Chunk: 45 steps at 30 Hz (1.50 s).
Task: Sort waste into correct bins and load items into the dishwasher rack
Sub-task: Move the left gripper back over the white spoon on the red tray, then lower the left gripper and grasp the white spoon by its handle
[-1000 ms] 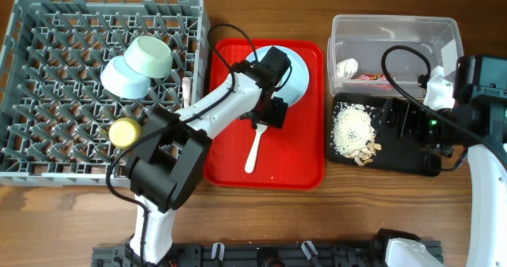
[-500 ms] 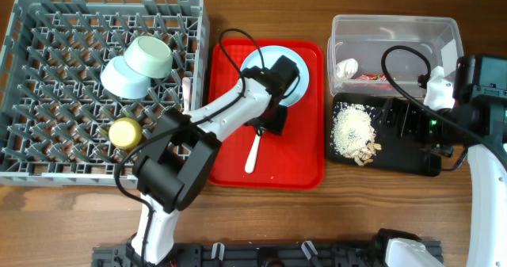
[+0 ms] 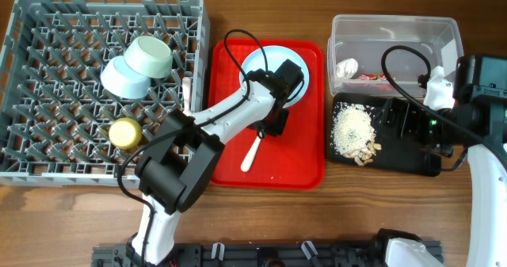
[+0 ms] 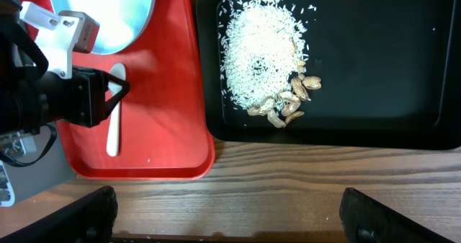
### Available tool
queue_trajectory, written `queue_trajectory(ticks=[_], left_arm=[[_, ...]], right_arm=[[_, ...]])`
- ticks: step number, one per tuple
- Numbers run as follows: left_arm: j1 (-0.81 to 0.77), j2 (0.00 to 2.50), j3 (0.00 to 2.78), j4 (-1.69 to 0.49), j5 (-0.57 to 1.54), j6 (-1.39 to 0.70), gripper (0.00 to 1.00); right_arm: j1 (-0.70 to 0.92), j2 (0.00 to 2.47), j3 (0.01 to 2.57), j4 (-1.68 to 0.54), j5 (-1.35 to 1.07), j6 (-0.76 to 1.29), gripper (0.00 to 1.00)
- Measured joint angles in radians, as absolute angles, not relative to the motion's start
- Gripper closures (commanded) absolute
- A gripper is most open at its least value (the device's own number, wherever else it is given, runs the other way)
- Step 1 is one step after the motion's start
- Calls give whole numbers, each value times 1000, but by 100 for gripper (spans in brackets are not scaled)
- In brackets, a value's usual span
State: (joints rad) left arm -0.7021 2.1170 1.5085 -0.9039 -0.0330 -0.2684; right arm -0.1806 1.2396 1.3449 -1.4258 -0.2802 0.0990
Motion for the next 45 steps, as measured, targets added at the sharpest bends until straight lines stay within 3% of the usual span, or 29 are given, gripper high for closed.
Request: queue_trajectory(ticks=[8,17,23,25,26,29,45], left_arm=[[-702,2117,1509,-927,-33,-268,72],[-702,2104,1509,-958,-33,-269,70],[-698,1936,1508,-988,-41,-269,70],[-693,1893,1508,-997,-45,-269,64],[-686,1868,1508,-1003,-49,-269,55],[-672,1842,1508,-1004,-56,-275,48],[-697,2109,1508,-925,-60,-276,41]], right_arm=[[-181,1240,1345,-1426,-280,99,0],[-181,1240,1345,-1426,-280,99,0],[-181,1240,1345,-1429,-280,99,0],[-181,1240,1345,-1429,-280,99,0],[-181,1240,1345,-1429,-280,99,0],[-181,1240,1345,-1429,-280,99,0],[-181,1240,1345,-1428,-280,99,0]])
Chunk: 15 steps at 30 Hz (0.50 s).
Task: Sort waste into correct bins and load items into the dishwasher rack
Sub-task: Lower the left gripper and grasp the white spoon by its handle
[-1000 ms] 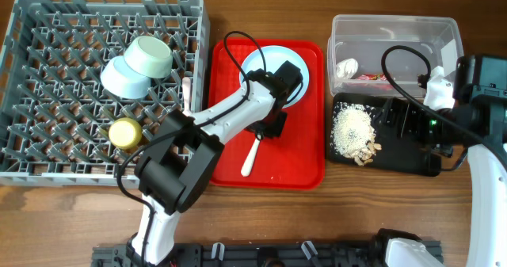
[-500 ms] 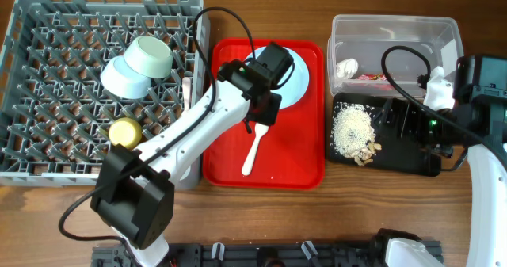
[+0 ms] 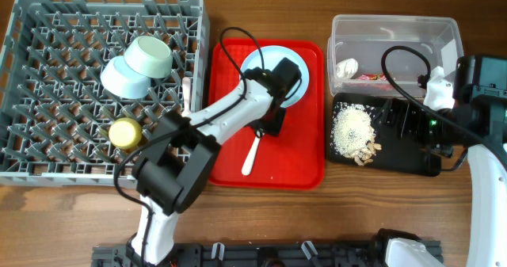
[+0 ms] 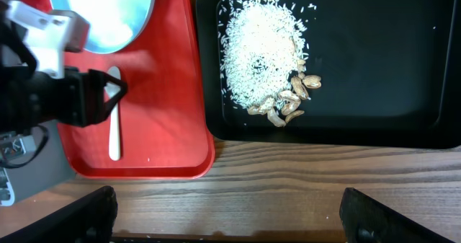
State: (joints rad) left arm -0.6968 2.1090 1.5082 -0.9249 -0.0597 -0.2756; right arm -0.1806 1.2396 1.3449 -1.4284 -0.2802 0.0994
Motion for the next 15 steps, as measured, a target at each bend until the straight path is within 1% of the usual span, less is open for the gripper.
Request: queue_trajectory(ticks=[4,6,8,11,13,15], left_arm=[[-708,2118,1508,-905,-63,-276,46],[-708,2121,1510,-908,-64,-276,56],[-709,2123,1514,-923,-71,-278,60],[-709,2124,1516,-961,-90,-275,67],[-709,2124,1516,-968,-96,-275,68],[-709,2124,1516,-973,-101,-276,73]], right_arm=[[-181,1240,1345,-1428,-280,99,0],[-181,1240,1345,-1428,-280,99,0],[-181,1240,1345,-1428,-280,99,0],[-181,1240,1345,-1428,-280,99,0],[-181,1240,1345,-1428,-280,99,0],[-181,1240,1345,-1428,-280,99,0]])
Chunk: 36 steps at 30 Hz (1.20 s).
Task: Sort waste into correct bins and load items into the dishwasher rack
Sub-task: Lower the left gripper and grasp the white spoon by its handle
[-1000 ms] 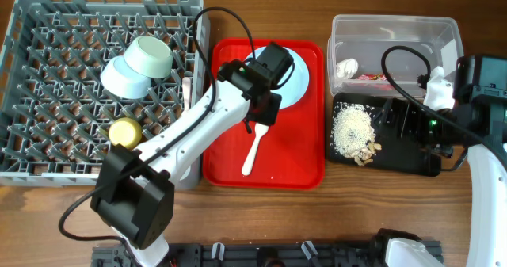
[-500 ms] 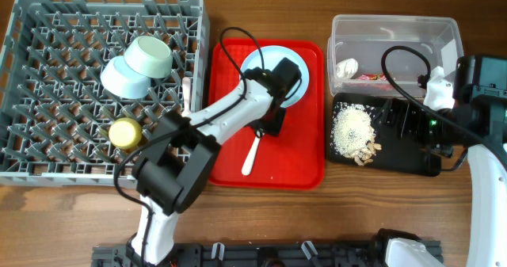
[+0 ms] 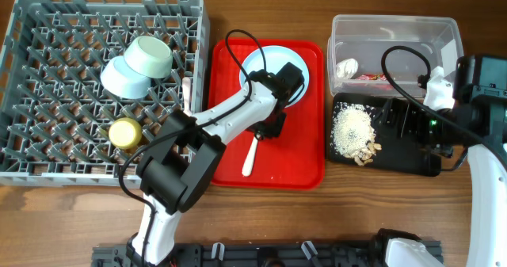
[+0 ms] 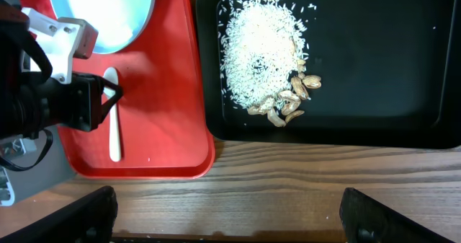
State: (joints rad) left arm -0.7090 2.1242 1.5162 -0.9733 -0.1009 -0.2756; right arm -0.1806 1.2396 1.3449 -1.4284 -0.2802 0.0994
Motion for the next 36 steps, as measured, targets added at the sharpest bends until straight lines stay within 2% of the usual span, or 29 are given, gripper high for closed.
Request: queue_trajectory(ticks=[3,7,22,25,31,36], left_arm=[[-709,2124,1517,-980,-106,-276,83],[-712,2106,1533,-991,-130,-275,89],[-722,2107,1536,-1000,-168,-276,88],[-722,2107,1536,-997,-183,-276,83],[-720,2123,1535,-989,-251,-280,83],[-714,2125,1535,-989,-275,-281,91]], right_arm=[[-181,1240,1345,-1428,-280,99,0],[-181,1240,1345,-1428,-280,99,0],[-181,1240,1345,-1429,-280,99,0],[-181,1240,1345,-1429,-280,99,0],[-181,1240,1345,-1429,-280,99,0],[-181,1240,1345,-1429,-280,99,0]])
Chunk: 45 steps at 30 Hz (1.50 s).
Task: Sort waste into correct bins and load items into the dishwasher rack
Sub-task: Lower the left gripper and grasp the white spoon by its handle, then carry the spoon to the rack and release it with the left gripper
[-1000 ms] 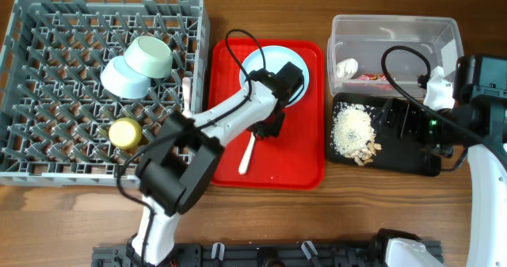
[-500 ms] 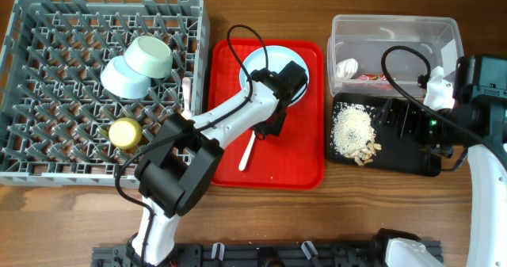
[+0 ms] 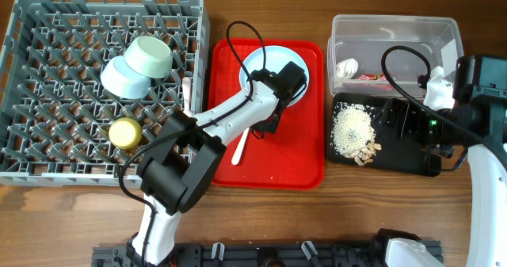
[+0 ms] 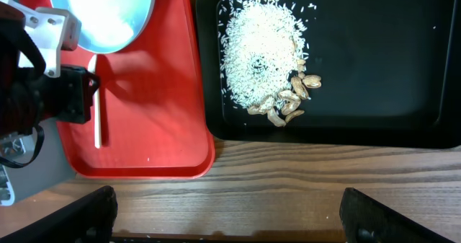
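Note:
A white spoon (image 3: 241,146) hangs slanted over the red tray (image 3: 297,160), turned on its edge and thin in the right wrist view (image 4: 96,124). My left gripper (image 3: 260,126) is shut on its upper end, just below the light blue plate (image 3: 273,67) at the tray's back. The grey dishwasher rack (image 3: 47,132) on the left holds two pale bowls (image 3: 146,57) and a yellow cup (image 3: 125,132). My right gripper (image 4: 229,218) stands open above the black tray (image 3: 412,160), nothing between its fingers.
The black tray carries a heap of rice (image 3: 350,127) and some peanuts (image 3: 367,151). Behind it a clear plastic bin (image 3: 396,29) holds a white crumpled scrap and a wrapper. A white utensil (image 3: 187,89) stands at the rack's right edge.
The spoon lay flat on the red tray with my left gripper at its upper end. Now it is turned on edge, shifted left, and held in the shut left gripper. The right arm is unchanged.
At first my left gripper hovered over the upper end of the spoon lying flat on the tray. It stayed there with small shifts at the two later moments. Now the spoon is gripped and tilted off the tray. The right arm kept still over the black tray.

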### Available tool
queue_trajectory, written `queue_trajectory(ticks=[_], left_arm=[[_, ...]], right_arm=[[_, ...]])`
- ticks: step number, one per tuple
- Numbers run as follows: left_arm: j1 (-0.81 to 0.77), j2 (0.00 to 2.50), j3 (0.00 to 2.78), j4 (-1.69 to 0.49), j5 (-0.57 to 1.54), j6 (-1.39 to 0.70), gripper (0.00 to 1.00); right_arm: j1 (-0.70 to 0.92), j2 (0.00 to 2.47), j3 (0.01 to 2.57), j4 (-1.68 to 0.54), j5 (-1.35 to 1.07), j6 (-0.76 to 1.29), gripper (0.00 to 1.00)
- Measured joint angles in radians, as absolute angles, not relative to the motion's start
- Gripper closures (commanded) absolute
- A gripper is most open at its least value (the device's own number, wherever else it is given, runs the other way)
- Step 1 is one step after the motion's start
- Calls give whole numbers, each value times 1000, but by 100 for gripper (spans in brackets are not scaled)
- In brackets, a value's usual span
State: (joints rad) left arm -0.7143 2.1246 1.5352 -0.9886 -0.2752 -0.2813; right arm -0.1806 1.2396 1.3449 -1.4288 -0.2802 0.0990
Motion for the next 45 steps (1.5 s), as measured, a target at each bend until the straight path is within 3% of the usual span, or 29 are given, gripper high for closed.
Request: queue_trajectory(ticks=[3,20,35,45], left_arm=[[-713,2122,1536,-994,-295,-284,96],[-704,2102,1532,-1031,-323,-296,96],[-684,1797,1510,-1096,-272,-306,96],[-350,1506,1509,-1111,-231,-275,96]], right_arm=[[-181,1240,1345,-1430,-280,99,0],[-181,1240,1345,-1437,-280,99,0],[-181,1240,1345,-1438,-280,99,1],[-181,1240,1345,-1440,-280,99,0]])
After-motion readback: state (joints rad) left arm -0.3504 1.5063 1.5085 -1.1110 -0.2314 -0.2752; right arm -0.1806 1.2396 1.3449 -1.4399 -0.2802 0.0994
